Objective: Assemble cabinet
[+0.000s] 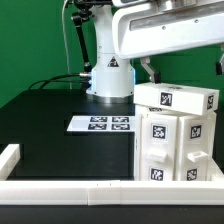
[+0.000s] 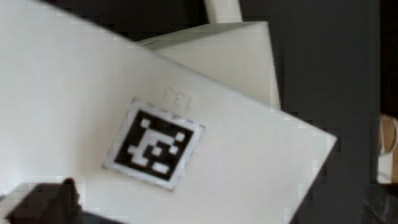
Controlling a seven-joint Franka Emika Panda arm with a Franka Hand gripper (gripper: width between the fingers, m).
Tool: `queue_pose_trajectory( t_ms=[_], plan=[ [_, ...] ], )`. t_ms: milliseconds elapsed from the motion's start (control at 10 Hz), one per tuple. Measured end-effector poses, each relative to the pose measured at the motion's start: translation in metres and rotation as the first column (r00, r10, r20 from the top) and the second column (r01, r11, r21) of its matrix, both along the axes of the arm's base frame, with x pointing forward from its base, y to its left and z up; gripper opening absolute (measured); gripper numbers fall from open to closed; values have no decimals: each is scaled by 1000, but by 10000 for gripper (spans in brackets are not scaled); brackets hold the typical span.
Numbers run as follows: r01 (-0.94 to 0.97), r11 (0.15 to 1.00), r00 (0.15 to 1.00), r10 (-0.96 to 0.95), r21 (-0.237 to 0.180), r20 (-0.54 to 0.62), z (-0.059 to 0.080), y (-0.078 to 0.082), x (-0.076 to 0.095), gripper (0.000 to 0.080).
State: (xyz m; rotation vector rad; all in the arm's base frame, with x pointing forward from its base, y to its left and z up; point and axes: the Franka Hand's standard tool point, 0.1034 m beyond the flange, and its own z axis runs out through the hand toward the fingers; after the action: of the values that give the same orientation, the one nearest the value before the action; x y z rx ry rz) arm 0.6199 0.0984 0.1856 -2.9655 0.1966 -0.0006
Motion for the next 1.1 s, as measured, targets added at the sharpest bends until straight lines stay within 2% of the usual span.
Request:
queue_pose_trajectory(
  t_ms=[100,500,600,1000,1100],
  plan=[
    [-115,993,993,115,-31,19,1,3,2,797],
    [-371,927,926,374,-51,52,0,-1,2,797],
    [-534,841,839,540,-85,75,-2,-5,3,797],
    [-716,691,686,723,-99,79,-11,-10,-4,797],
    [-718,689,685,724,-97,77,-14,-10,-7,797]
  ],
)
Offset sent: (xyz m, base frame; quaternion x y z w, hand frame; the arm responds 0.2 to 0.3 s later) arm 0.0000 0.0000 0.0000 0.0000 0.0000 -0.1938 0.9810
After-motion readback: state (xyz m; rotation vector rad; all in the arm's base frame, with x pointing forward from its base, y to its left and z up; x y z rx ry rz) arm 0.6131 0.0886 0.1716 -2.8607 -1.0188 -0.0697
